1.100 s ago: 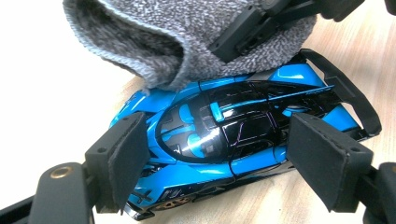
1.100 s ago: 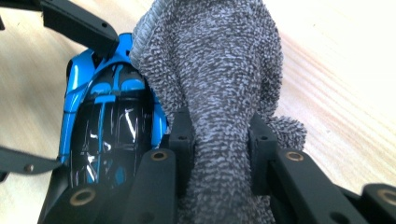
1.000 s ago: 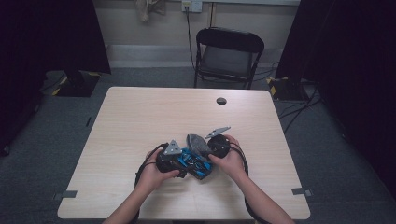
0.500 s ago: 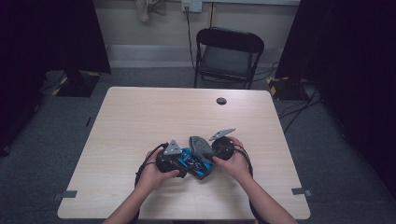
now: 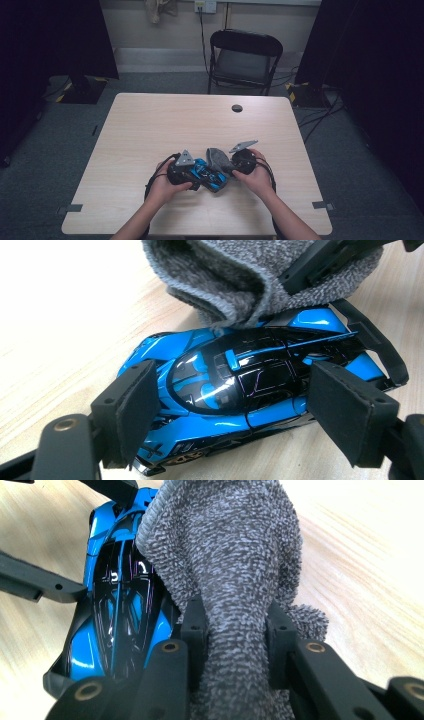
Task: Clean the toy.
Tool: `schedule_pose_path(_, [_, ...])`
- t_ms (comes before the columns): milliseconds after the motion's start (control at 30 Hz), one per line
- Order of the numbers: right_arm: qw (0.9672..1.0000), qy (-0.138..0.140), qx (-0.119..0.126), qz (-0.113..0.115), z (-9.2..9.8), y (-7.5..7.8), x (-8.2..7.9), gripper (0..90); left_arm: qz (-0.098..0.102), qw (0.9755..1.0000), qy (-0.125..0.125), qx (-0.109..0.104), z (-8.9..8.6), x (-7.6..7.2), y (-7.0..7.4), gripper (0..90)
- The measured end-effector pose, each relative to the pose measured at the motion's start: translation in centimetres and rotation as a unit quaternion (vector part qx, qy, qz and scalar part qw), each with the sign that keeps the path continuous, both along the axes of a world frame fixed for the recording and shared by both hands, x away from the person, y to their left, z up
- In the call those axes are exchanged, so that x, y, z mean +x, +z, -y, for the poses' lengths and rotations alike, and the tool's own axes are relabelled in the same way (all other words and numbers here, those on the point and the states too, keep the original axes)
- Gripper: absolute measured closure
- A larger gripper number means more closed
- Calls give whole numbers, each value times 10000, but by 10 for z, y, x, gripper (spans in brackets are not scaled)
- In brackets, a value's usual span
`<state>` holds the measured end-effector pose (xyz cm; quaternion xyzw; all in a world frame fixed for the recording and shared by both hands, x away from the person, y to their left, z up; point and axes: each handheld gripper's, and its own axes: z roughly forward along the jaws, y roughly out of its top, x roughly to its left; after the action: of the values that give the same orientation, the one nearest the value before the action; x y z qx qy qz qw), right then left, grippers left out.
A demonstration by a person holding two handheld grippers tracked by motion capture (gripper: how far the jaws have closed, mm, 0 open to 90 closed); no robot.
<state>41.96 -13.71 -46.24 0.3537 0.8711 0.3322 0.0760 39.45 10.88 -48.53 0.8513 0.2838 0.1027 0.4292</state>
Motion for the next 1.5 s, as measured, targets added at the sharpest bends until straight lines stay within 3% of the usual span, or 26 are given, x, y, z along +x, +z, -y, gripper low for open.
schedule_pose_path(433, [9999,-62,93,-51,12,0,-7,699,-7,10000,-6,26,0,0,0,208])
schedule_pose_path(833, [9999,-151,27,2,25,4,-9,695,8,10000,8,-1,0,0,0,208])
schedule_pose_path(1167, [9983,-544,6,214,38,18,11,690,19,10000,-1,10,-1,0,0,209])
schedule_pose_path(1500, [9961,-854,-93,213,50,11,28,686,4,9999,7,124,-1,2,2,200])
